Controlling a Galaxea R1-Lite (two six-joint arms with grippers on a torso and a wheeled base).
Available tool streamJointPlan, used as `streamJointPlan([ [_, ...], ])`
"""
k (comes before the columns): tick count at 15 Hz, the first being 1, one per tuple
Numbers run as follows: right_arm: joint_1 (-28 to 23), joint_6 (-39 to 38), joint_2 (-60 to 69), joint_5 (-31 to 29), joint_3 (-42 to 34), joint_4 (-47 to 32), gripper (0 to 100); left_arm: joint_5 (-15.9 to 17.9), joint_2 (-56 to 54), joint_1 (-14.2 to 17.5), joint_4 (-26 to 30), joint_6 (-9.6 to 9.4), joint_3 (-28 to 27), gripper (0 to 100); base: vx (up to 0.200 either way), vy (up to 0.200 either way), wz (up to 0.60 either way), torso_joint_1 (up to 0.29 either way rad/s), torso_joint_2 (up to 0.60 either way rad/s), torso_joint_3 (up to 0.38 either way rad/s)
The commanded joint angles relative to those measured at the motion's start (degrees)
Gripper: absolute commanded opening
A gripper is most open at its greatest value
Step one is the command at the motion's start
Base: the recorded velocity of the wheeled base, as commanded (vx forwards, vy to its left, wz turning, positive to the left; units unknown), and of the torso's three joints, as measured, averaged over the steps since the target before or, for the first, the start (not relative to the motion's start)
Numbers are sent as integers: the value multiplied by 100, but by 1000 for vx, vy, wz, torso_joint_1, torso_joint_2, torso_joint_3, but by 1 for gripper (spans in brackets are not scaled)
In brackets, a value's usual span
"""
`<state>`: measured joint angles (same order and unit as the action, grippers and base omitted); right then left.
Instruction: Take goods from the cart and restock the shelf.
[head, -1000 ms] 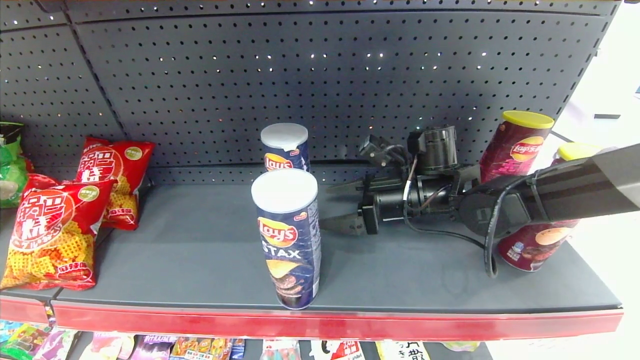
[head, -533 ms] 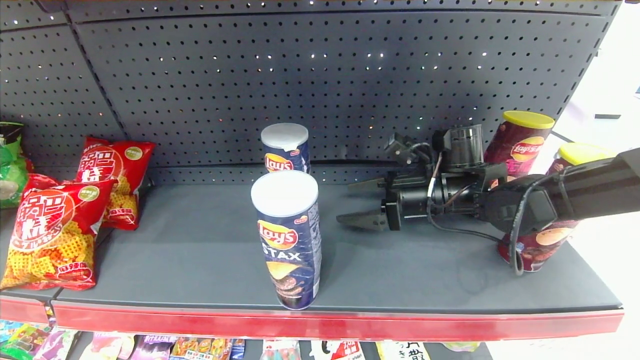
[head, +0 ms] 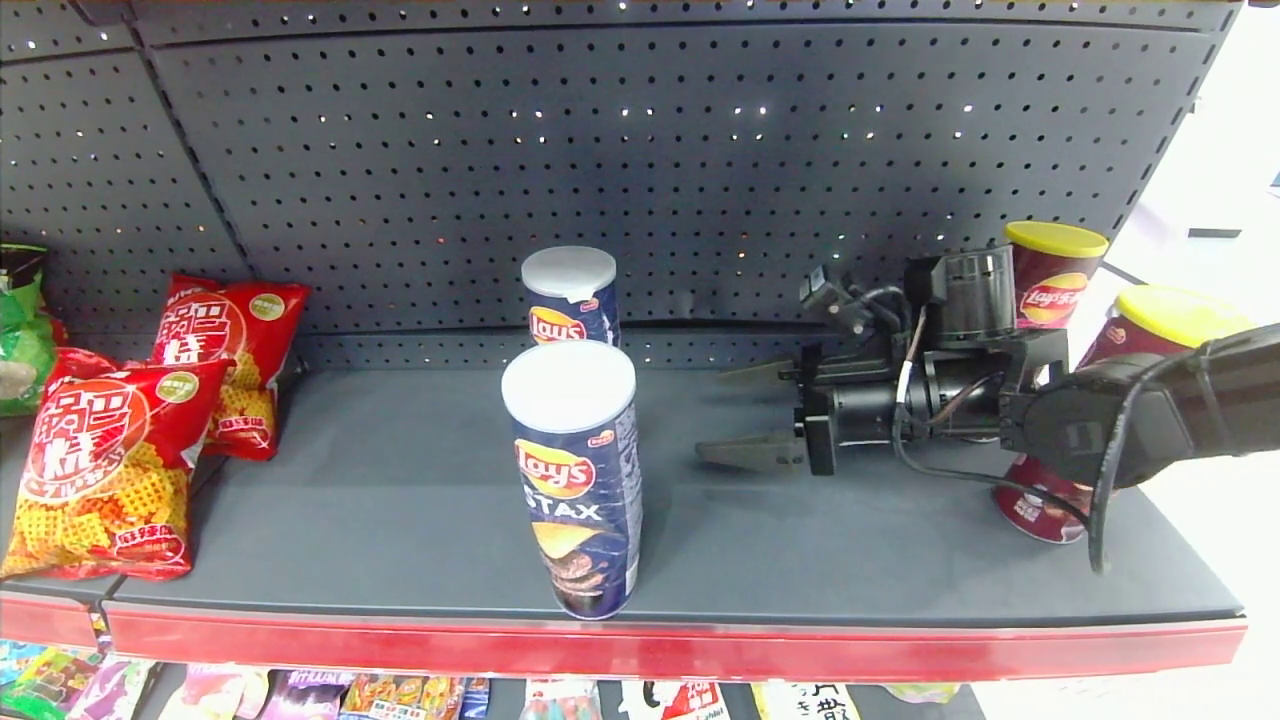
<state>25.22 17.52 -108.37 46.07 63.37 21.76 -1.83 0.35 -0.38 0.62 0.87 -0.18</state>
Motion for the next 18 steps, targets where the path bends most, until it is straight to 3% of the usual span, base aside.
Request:
streamJointPlan([
  [1,71,41,282,-1,-184,-5,100,-2,9,3,-1,1,1,100,0,0,0,0,0,0],
  [8,721,76,783,-72,-668,-5,100,-2,9,3,-1,1,1,100,0,0,0,0,0,0],
  [18,1354,15,616,-476,-457,4,100,-2,9,3,-1,1,1,100,0,0,0,0,0,0],
])
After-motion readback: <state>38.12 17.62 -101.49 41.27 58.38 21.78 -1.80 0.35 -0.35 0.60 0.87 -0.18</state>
